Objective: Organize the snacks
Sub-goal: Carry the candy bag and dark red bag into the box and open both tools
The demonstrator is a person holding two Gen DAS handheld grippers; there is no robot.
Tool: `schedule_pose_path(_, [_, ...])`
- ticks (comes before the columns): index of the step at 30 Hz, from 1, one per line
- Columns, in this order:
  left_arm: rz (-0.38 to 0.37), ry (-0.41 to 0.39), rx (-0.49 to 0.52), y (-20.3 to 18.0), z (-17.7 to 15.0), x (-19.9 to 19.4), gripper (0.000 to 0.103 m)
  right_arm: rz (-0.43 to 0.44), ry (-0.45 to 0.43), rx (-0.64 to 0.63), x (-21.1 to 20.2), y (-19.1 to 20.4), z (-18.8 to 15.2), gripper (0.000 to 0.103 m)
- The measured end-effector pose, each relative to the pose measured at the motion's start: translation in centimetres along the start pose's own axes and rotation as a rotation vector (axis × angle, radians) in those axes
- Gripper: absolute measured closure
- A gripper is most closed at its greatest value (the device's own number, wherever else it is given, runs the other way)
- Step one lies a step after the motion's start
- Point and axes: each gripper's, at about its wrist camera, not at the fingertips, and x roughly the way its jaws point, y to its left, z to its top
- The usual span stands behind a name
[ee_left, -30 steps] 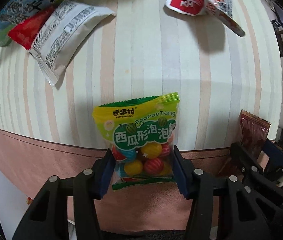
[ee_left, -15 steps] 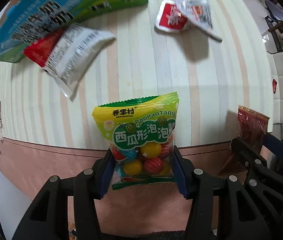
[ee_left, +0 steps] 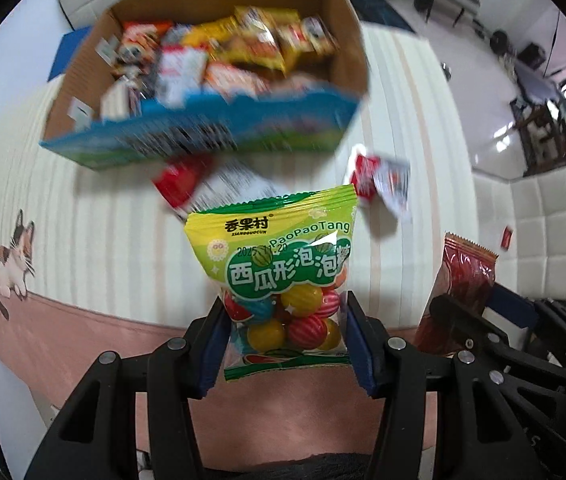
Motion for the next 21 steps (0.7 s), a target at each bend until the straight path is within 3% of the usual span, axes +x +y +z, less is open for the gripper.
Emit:
schedule_pose_path(3, [-0.023,-0.031,-0.005,2.5,2.0,-1.4,0.053,0.03,-0.036,0.002,-1.4,2.5,2.1,0.048])
schedule_pose_path(11, [-0.021,-0.083,0.019,9.4,9.3,-3.3,0.053,0.014,-0.101,0.005,-2.0,8.2,9.9,0.048])
schedule_pose_path(21, [0.016,-0.044,0.016,17.2,19.5,0.7,0.053,-0.058,-0.057,0.037,4.5,10.6,19.6,0.048])
